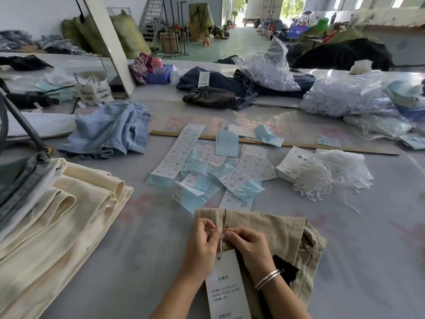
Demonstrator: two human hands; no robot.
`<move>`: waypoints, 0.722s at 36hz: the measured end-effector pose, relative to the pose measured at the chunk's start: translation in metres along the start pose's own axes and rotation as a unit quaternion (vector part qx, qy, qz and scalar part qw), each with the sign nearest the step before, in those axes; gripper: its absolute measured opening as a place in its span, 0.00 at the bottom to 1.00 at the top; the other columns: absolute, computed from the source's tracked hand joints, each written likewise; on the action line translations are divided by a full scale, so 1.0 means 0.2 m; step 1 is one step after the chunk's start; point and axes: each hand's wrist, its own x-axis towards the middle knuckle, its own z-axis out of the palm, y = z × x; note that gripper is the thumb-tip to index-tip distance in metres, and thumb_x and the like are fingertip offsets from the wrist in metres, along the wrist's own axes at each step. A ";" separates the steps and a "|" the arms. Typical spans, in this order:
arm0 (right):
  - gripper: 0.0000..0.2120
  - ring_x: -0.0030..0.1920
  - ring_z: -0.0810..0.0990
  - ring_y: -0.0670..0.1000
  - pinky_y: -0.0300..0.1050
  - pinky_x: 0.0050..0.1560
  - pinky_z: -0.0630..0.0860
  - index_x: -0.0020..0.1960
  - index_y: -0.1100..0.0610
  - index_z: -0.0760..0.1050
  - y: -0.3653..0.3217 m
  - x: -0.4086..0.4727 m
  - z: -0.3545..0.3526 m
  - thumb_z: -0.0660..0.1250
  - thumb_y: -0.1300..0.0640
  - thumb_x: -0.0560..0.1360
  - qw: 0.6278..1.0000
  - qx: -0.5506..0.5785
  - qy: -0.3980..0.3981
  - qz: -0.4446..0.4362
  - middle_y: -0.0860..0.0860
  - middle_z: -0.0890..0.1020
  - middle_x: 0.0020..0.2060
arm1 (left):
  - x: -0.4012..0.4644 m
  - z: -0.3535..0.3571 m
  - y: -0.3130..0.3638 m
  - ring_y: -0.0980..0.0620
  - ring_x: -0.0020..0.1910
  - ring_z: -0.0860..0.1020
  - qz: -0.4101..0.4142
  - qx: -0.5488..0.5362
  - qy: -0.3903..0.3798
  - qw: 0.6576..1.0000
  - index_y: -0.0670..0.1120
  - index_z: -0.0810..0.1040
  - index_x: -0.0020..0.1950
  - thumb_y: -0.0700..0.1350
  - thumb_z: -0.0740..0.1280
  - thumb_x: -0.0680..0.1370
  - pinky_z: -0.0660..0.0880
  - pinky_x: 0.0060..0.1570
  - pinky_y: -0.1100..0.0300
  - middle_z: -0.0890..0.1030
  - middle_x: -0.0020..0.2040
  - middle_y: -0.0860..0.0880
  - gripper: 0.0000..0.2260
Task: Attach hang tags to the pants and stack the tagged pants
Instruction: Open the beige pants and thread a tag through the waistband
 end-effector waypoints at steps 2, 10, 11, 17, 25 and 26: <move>0.02 0.38 0.83 0.51 0.43 0.41 0.80 0.41 0.54 0.85 0.00 0.00 0.00 0.72 0.58 0.71 1.000 -0.001 -0.002 -0.002 0.54 0.85 0.38 | 0.00 0.00 0.00 0.47 0.35 0.80 0.004 0.008 0.004 1.000 0.47 0.68 0.46 0.41 0.63 0.80 0.75 0.36 0.62 0.80 0.37 0.41 0.05; 0.03 0.36 0.83 0.49 0.39 0.39 0.79 0.42 0.57 0.84 0.00 0.00 0.02 0.72 0.62 0.72 1.000 0.008 0.025 -0.011 0.54 0.85 0.37 | 0.00 0.01 -0.02 0.59 0.29 0.74 0.007 0.011 0.017 1.000 0.48 0.68 0.45 0.40 0.64 0.80 0.71 0.32 0.68 0.76 0.32 0.51 0.07; 0.03 0.35 0.82 0.48 0.39 0.38 0.79 0.42 0.57 0.84 0.00 0.00 0.01 0.72 0.62 0.72 1.000 0.014 0.026 -0.009 0.54 0.85 0.37 | 0.01 0.01 -0.02 0.59 0.29 0.74 0.005 0.011 0.019 1.000 0.48 0.68 0.45 0.40 0.64 0.80 0.71 0.33 0.67 0.76 0.32 0.50 0.07; 0.02 0.36 0.82 0.48 0.40 0.39 0.78 0.41 0.55 0.84 0.00 0.00 0.02 0.73 0.60 0.71 1.000 0.009 0.020 -0.004 0.54 0.85 0.37 | 0.01 0.01 -0.02 0.52 0.35 0.79 0.010 0.024 0.030 0.999 0.50 0.68 0.45 0.41 0.64 0.80 0.72 0.35 0.68 0.80 0.37 0.43 0.07; 0.02 0.34 0.82 0.48 0.40 0.38 0.78 0.39 0.55 0.84 0.00 -0.01 0.02 0.73 0.59 0.71 1.000 0.001 0.024 -0.012 0.54 0.85 0.36 | 0.01 0.02 -0.03 0.51 0.35 0.80 0.018 0.036 0.034 0.999 0.50 0.68 0.44 0.41 0.64 0.80 0.74 0.35 0.65 0.81 0.36 0.43 0.08; 0.02 0.34 0.81 0.48 0.40 0.38 0.78 0.39 0.55 0.84 0.00 -0.01 0.02 0.73 0.59 0.71 1.000 0.004 0.024 -0.011 0.55 0.85 0.36 | 0.01 0.02 -0.03 0.52 0.34 0.80 0.018 0.037 0.035 0.999 0.50 0.67 0.44 0.41 0.64 0.80 0.73 0.34 0.66 0.81 0.35 0.44 0.08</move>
